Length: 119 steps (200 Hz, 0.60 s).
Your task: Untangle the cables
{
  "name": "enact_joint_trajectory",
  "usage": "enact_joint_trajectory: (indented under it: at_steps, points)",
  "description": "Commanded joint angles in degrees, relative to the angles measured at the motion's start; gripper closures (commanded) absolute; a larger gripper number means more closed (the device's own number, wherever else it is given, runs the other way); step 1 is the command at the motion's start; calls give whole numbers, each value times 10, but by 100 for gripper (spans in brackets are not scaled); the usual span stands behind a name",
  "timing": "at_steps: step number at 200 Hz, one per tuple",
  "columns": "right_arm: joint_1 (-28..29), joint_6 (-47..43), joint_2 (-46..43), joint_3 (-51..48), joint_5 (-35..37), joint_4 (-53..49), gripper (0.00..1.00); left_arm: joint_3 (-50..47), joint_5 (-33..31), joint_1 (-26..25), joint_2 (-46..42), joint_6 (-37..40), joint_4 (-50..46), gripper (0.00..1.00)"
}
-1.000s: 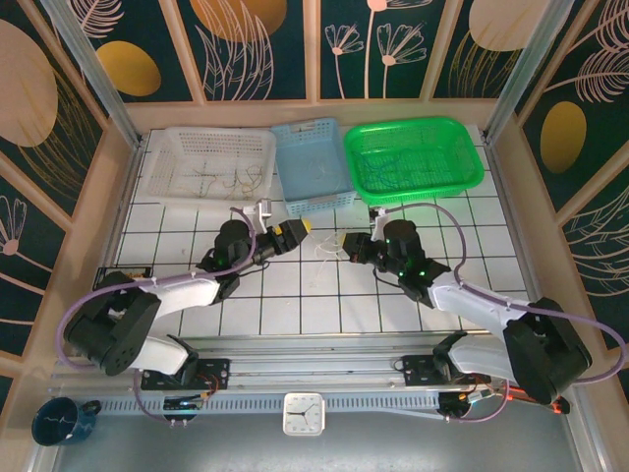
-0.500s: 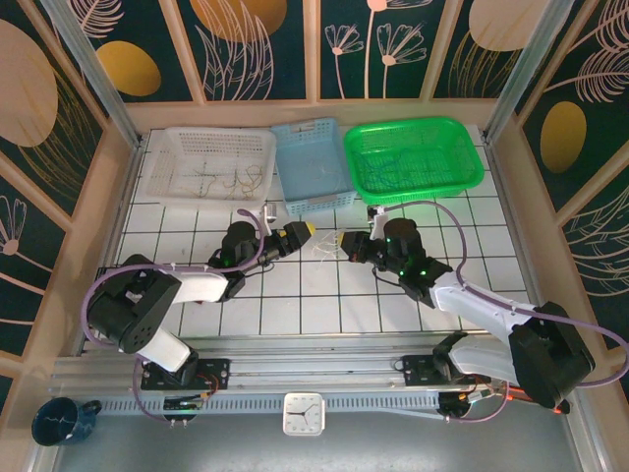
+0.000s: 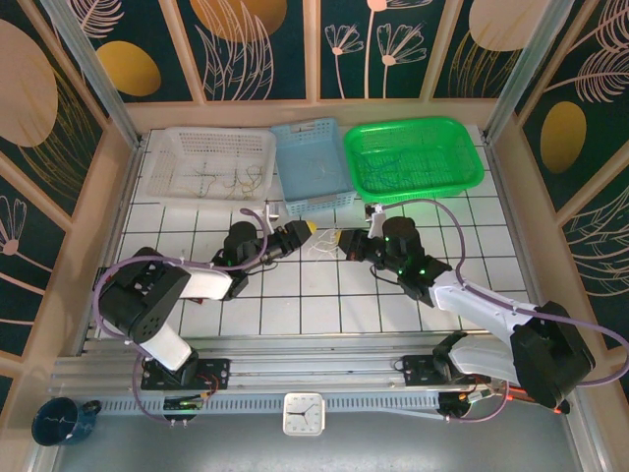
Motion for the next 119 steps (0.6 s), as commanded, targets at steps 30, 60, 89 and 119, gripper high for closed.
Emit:
enact_joint_trajectory:
  at_steps: [30, 60, 89, 119]
  points:
    - [8, -12, -3, 17, 2, 3, 100, 15, 9, -7, 21, -10, 69, 79]
    - [7, -10, -11, 7, 11, -1, 100, 28, 0, -7, 6, 7, 45, 100]
    - [6, -2, -19, -10, 14, 3, 100, 37, -22, -7, -23, 41, 16, 100]
    - [8, 16, -14, -36, 14, 11, 92, 41, -30, -7, -50, 70, 20, 100]
